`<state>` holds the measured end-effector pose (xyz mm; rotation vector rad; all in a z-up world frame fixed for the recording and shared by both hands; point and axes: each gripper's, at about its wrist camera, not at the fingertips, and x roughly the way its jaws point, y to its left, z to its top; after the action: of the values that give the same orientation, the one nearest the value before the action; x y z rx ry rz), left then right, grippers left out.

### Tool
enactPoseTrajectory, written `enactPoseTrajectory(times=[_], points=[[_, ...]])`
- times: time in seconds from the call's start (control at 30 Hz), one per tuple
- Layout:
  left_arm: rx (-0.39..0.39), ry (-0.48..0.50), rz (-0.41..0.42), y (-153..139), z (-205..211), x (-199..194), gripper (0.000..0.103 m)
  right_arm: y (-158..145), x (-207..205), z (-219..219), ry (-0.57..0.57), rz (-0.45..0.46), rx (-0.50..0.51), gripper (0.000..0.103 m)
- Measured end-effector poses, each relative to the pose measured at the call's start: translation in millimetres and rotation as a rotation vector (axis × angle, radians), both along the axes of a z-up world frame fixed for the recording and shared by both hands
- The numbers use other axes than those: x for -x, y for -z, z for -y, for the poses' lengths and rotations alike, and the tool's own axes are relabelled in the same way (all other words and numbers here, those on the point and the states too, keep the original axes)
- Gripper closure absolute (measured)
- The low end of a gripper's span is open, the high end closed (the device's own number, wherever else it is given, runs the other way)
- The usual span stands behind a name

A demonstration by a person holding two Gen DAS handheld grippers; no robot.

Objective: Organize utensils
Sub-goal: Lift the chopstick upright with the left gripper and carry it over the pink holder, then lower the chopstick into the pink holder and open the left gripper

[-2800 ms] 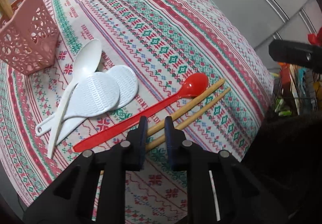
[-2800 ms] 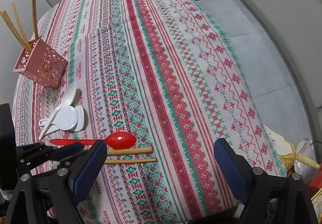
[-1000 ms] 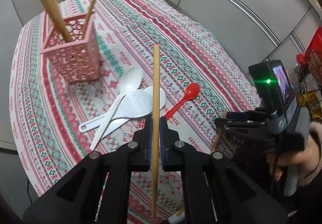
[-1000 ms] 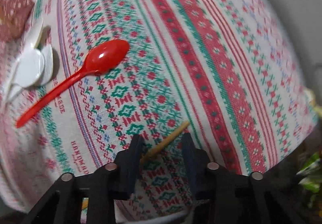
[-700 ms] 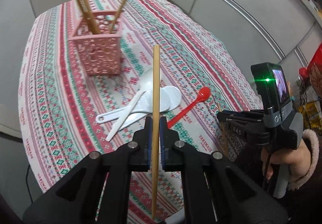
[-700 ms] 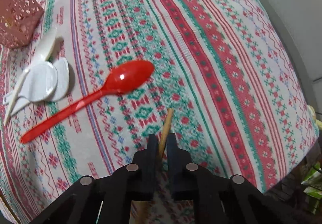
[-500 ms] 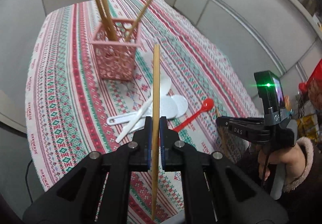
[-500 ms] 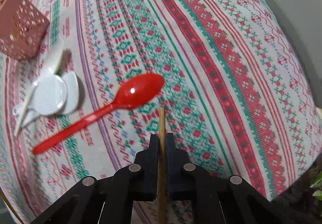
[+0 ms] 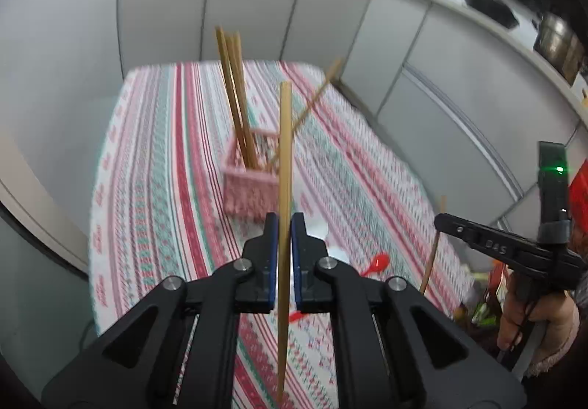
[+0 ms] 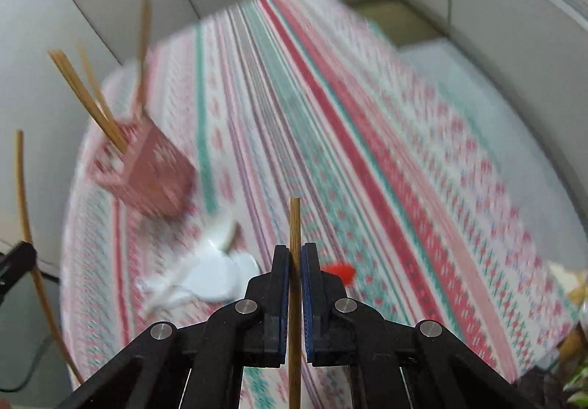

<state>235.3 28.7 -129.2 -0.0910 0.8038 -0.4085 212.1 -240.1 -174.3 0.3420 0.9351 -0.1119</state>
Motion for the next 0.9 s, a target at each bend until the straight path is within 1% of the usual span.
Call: enactPoseTrajectory(times=[0.1,0.2,0.23,0.37,0.43,0.53,0.63,0.73,0.8,0.9], points=[[0.023,-0.034,0.086,-21,-5,0,0.095,-31,1,-3,-0.006,0.097,0.012,0.098],[0.083,-0.066,0.182,-44,-10,-3,0.095,-62,-2,-8,-0.015,0.193,0.035,0.098],[0.091,-0.076,0.205,-49,-11,-4,0.095,-72,-5,-10,-0.018,0.223,0.042,0.098],[0.103,-0.105,0.294,-64,-9,-15,0.095,-100,-18,-12,-0.023,0.301,0.033,0.098],[0.099,-0.111,0.326,-68,-6,-21,0.095,-112,-23,-14,-0.026,0.328,0.024,0.098],[0.112,-0.126,0.356,-69,-2,-33,0.095,-125,-33,-17,-0.035,0.363,0.000,0.098],[0.138,-0.162,0.391,-66,-2,-43,0.095,-136,-42,-22,-0.047,0.406,-0.008,0.098],[0.185,-0.222,0.426,-50,-10,-52,0.095,-145,-45,-27,-0.063,0.449,-0.021,0.098],[0.176,-0.247,0.434,-42,-10,-59,0.095,-144,-50,-28,-0.076,0.464,-0.035,0.098],[0.160,-0.270,0.461,-39,-9,-67,0.095,-139,-62,-32,-0.103,0.451,-0.062,0.098]])
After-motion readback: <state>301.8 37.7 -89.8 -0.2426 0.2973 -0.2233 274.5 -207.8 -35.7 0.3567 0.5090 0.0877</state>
